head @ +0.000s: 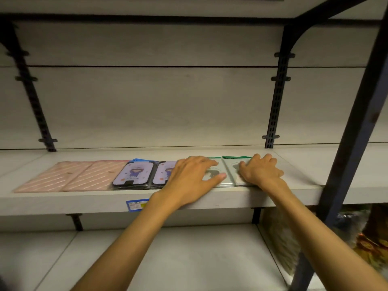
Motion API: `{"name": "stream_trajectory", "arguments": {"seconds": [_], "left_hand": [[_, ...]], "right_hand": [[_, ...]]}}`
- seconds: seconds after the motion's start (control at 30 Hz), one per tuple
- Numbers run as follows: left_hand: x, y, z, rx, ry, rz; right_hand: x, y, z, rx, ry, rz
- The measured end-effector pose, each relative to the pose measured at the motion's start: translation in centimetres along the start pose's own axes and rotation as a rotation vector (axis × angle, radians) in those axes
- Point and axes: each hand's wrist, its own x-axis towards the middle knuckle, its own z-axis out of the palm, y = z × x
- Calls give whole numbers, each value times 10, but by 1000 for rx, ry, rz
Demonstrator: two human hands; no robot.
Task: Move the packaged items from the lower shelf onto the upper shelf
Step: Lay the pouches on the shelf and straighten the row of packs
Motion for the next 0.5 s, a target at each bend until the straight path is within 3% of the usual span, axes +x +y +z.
{"name": "stream_trajectory", "arguments": {"seconds": [0.1,0.3,0.5], "left_hand": [[-27,-45,-32,15,110,-164],[-93,-153,-86,140,171,-473],[-145,-241,-112,241,-32,-567]], "right_hand": [[0,-2,0,-42,12,10],[-7,-15,-2,-132,3,69],[-24,-29,-2,-89,-17,140]]}}
